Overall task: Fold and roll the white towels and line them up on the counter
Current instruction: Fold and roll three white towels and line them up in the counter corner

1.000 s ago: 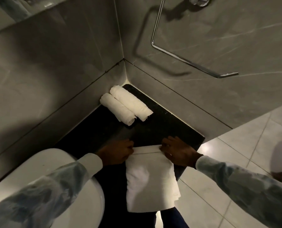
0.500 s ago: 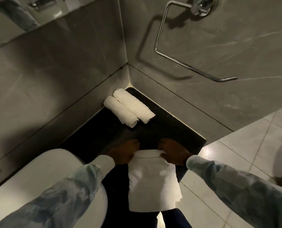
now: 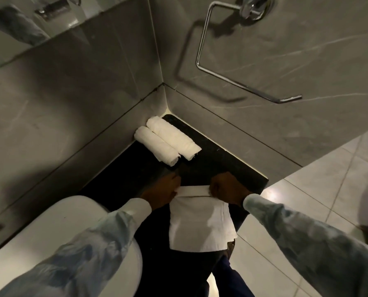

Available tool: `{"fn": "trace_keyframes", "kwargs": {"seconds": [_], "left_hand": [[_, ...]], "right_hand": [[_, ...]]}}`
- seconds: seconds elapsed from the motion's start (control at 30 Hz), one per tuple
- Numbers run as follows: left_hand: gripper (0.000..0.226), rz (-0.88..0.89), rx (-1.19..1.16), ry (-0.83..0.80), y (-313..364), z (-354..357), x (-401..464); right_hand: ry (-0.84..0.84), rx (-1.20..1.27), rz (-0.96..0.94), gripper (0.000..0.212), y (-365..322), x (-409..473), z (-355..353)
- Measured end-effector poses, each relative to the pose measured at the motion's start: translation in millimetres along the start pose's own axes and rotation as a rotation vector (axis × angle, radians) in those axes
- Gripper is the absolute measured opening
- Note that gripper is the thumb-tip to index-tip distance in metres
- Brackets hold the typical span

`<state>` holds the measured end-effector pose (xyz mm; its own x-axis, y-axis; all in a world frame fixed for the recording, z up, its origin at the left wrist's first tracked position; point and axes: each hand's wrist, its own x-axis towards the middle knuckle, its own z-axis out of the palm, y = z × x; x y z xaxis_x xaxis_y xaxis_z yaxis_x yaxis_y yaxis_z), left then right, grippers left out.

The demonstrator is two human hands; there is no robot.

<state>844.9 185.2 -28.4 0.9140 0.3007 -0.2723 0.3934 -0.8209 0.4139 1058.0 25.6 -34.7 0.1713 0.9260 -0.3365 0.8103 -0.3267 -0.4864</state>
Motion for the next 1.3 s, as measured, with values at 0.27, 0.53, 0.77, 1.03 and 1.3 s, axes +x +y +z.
{"fn": "trace_keyframes", "kwargs": {"seconds": [0.27,0.53,0.77,1.03,1.3], "left_hand": [[0.033,-0.177,0.003,-0.064,18.1,0.8,1.4],[0.037,-0.035,0.215,0.114,50.0,32.5,-34.5],[0.032,-0.167,0.175,-0.041,52.5,19.2,-24.1],[0.033,-0.263,0.083,0.045,70.1,28.2,-33.2],[0.05,-0.287,-0.168,-0.095,46.3,6.7,-25.1]], "right_hand": [[-0.04,-0.041,0.039,0.037,-5.2,-2.8,12.4],[0.271,-0.411,-0.199,0.034,-18.6,-54.3,57.9],[0.169,-0.404,-0.208,0.021,-17.6,-55.5,43.0],[-0.033,0.033,0.119,0.038,-30.5,-31.8,3.7],[0.182,-0.187,-0.005,0.021,-46.3,-70.3,52.0]]}}
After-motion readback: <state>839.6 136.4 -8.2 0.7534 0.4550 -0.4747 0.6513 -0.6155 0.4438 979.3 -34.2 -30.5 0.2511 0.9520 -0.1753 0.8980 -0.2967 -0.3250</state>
